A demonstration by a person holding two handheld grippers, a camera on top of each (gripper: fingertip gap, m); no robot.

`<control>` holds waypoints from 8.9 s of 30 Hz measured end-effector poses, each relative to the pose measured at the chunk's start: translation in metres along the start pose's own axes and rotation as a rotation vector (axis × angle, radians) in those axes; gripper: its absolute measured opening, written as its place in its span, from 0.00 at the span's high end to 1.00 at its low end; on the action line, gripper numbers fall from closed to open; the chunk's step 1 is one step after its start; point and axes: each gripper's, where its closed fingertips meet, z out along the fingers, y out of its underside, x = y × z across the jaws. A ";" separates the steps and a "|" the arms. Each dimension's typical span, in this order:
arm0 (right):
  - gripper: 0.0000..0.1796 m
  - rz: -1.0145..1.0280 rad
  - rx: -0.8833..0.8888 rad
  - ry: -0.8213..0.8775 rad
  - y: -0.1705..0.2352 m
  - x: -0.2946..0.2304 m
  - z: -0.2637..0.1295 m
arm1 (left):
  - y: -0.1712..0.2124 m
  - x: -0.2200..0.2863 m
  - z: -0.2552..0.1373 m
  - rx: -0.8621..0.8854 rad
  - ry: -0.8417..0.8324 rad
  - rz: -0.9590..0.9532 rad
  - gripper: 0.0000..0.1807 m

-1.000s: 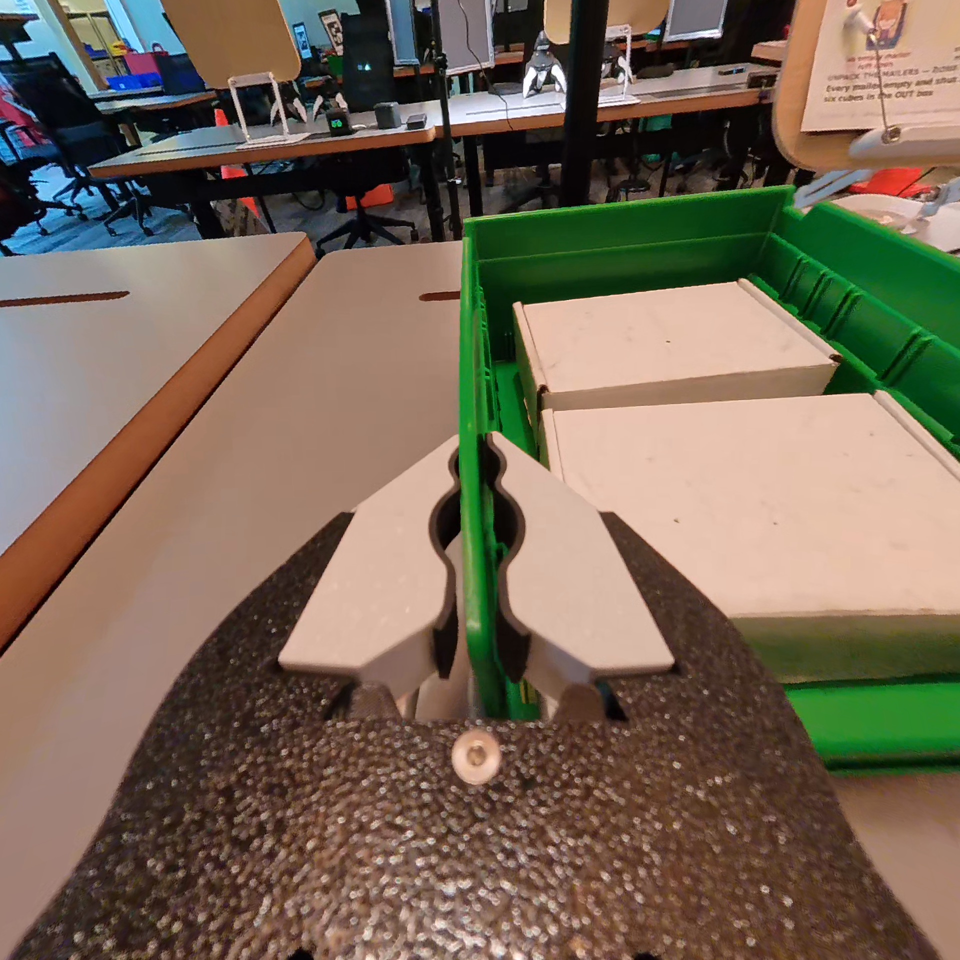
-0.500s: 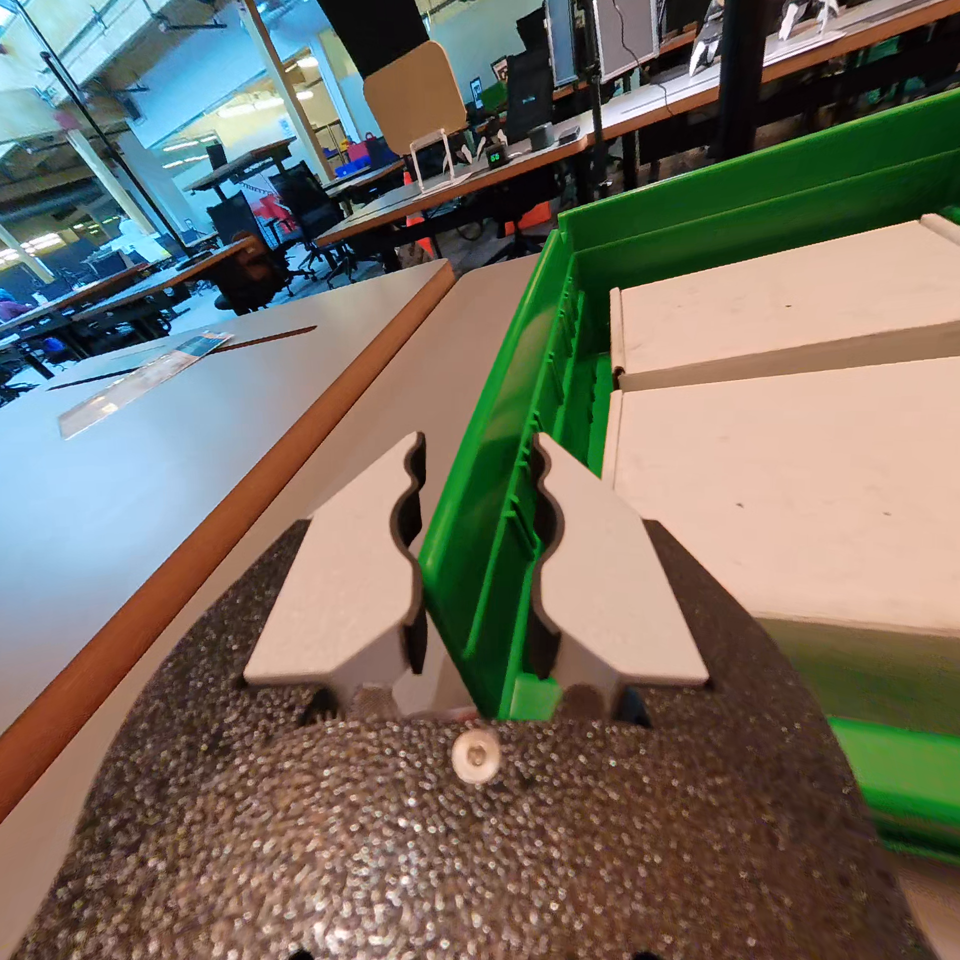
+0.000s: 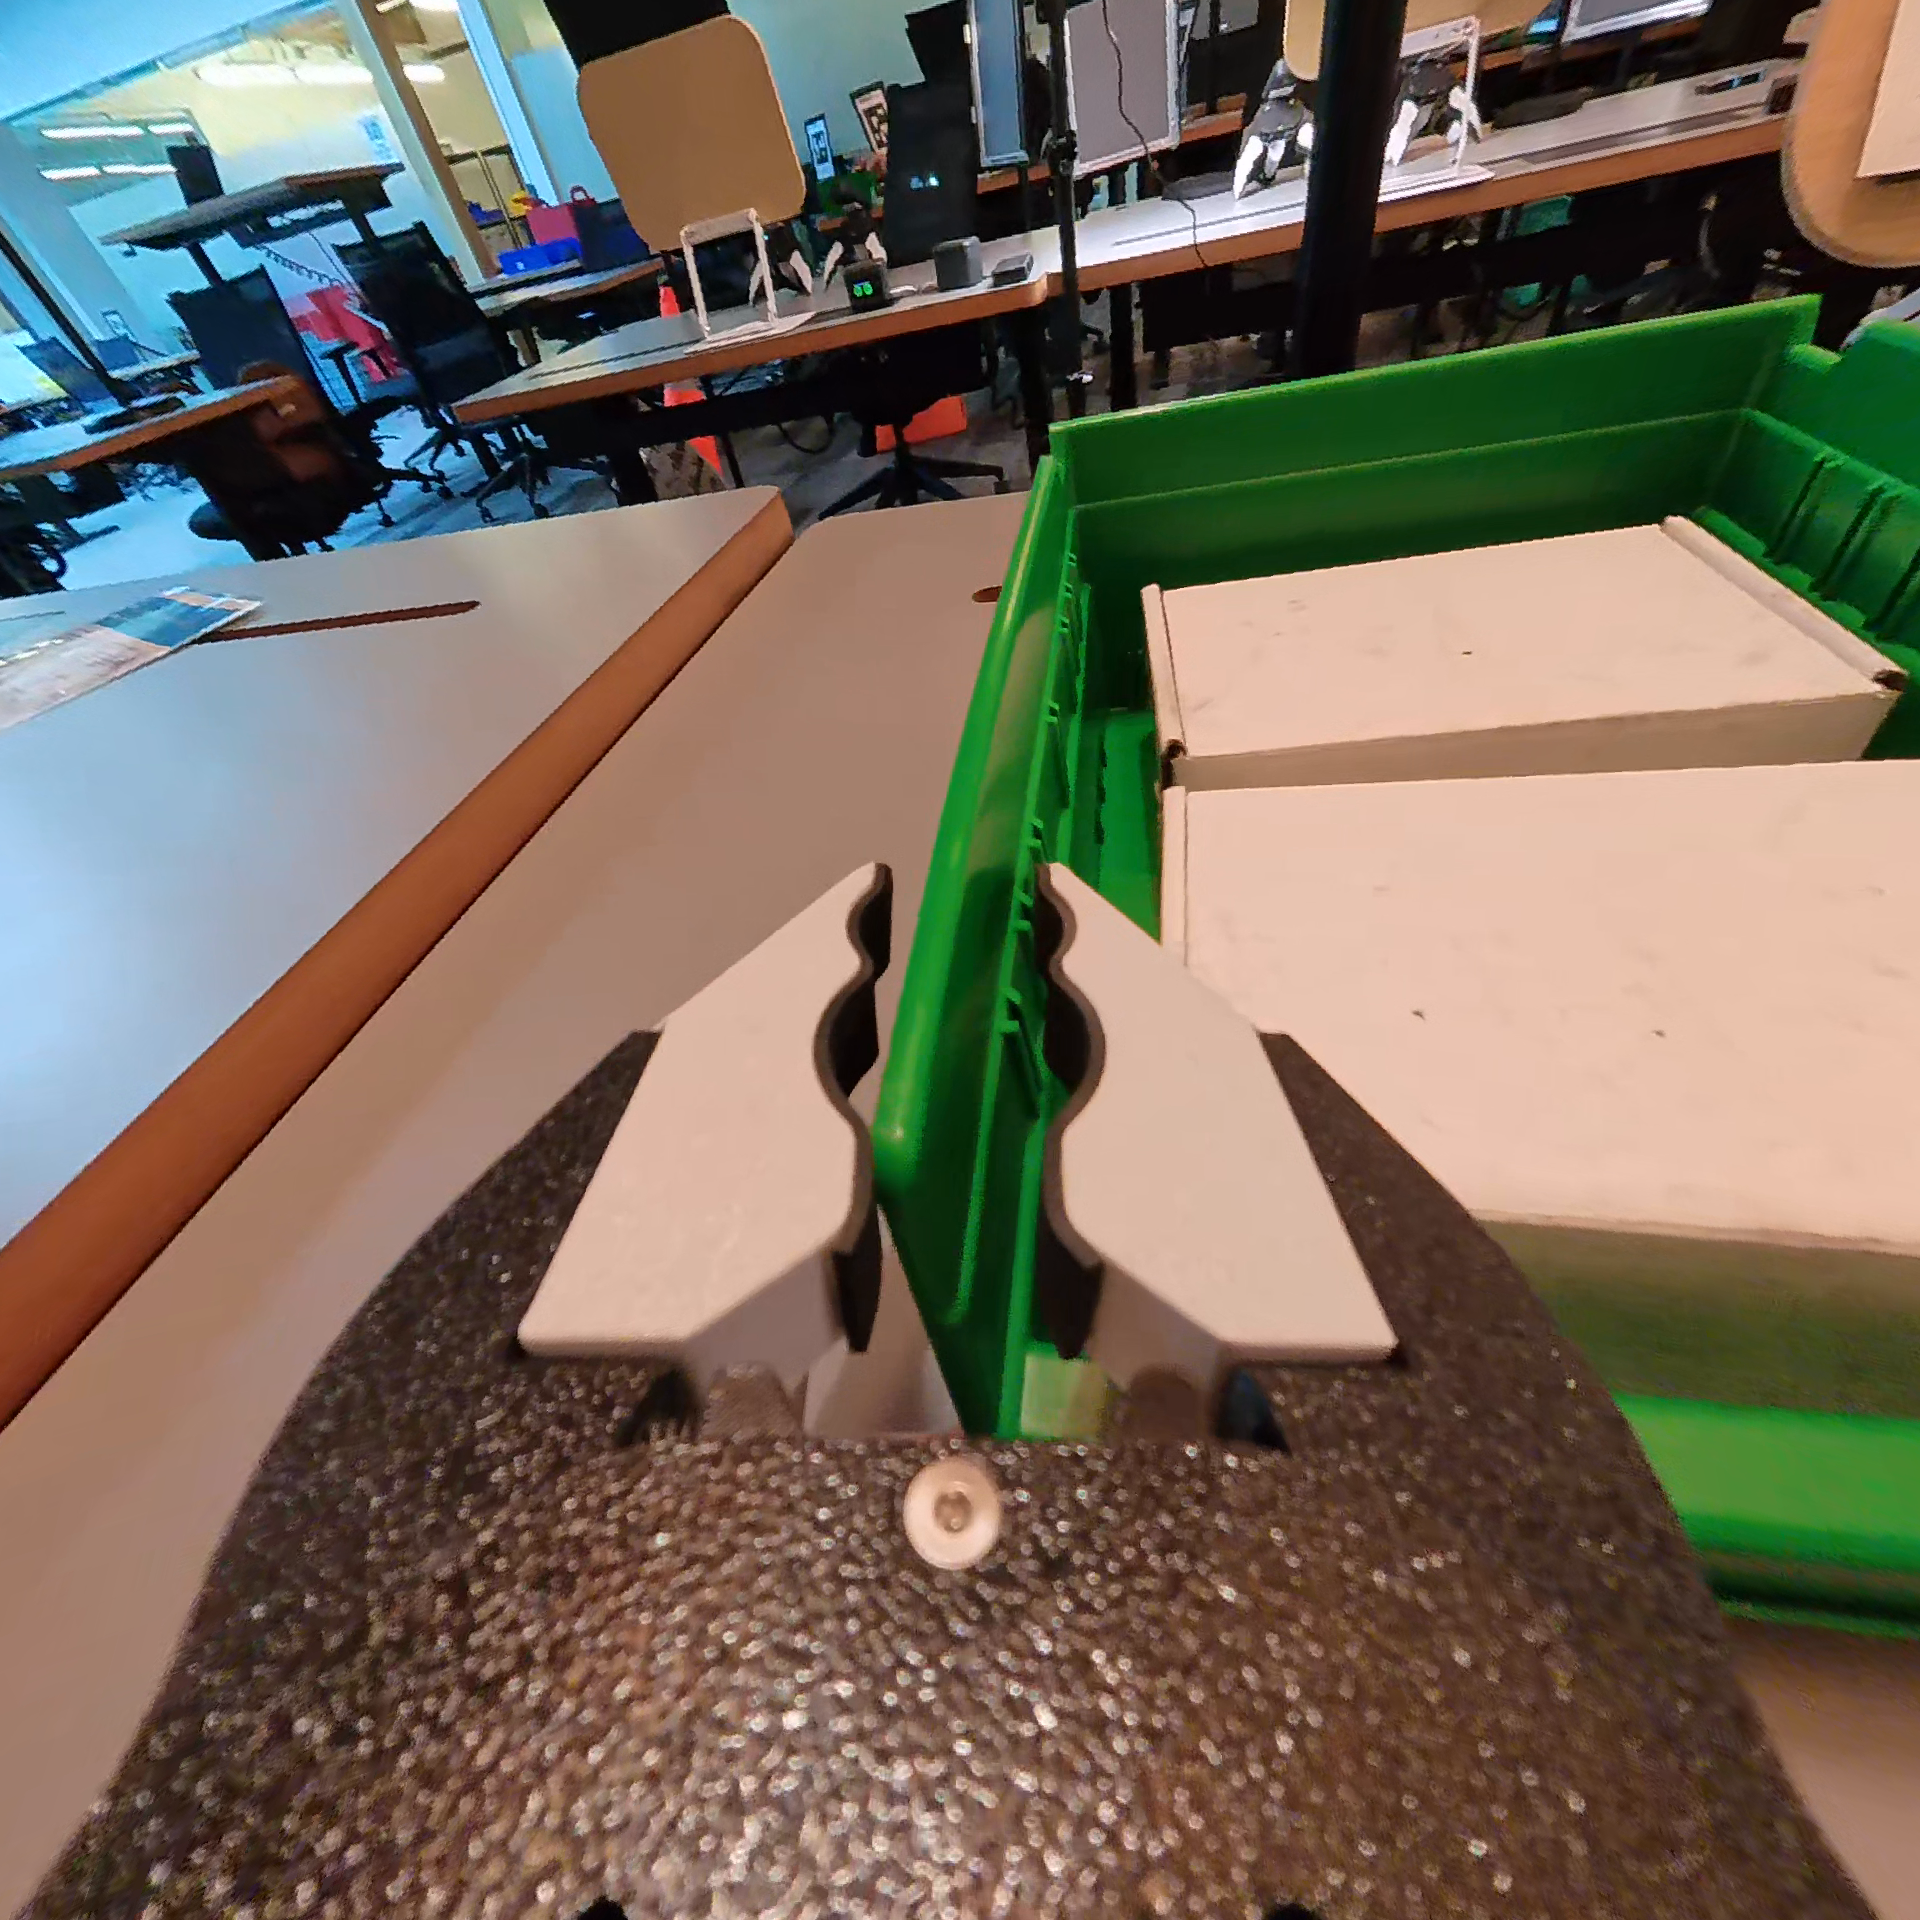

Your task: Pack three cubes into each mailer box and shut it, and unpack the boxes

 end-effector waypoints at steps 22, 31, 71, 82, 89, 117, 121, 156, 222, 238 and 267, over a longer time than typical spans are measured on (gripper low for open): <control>0.56 -0.245 -0.139 0.079 0.029 -0.019 0.024 | 0.000 0.007 -0.001 0.003 0.055 0.005 0.90; 0.55 -0.279 -0.134 0.097 0.031 -0.002 0.011 | -0.001 0.012 -0.003 0.015 0.066 0.038 0.92; 0.46 -0.321 0.212 0.021 0.030 0.092 -0.038 | -0.001 0.014 -0.003 0.012 0.084 0.039 0.93; 0.83 -0.556 0.056 -0.128 0.099 0.109 -0.062 | -0.001 0.014 -0.003 0.011 0.083 0.040 0.93; 0.85 -0.551 0.040 -0.075 0.123 0.141 -0.089 | -0.001 0.014 -0.003 0.010 0.084 0.040 0.93; 0.55 -0.619 0.138 -0.028 0.020 0.020 -0.040 | 0.000 0.018 -0.002 0.008 0.118 0.028 0.95; 0.60 -0.509 0.162 -0.117 0.033 0.040 -0.051 | 0.000 0.020 -0.002 0.007 0.148 0.015 0.97; 0.52 -0.283 0.566 -0.031 -0.043 -0.040 -0.106 | 0.004 0.019 0.001 -0.029 0.134 0.027 0.95; 0.68 -0.385 0.296 0.255 -0.005 -0.036 -0.042 | 0.022 0.024 0.010 -0.151 0.137 0.083 0.94; 0.81 -0.371 0.517 0.118 -0.015 0.065 -0.081 | 0.026 0.029 0.013 -0.187 0.230 0.002 0.94; 0.82 -0.528 0.292 0.021 0.046 0.079 -0.038 | -0.018 0.003 -0.040 0.096 -0.171 0.117 0.56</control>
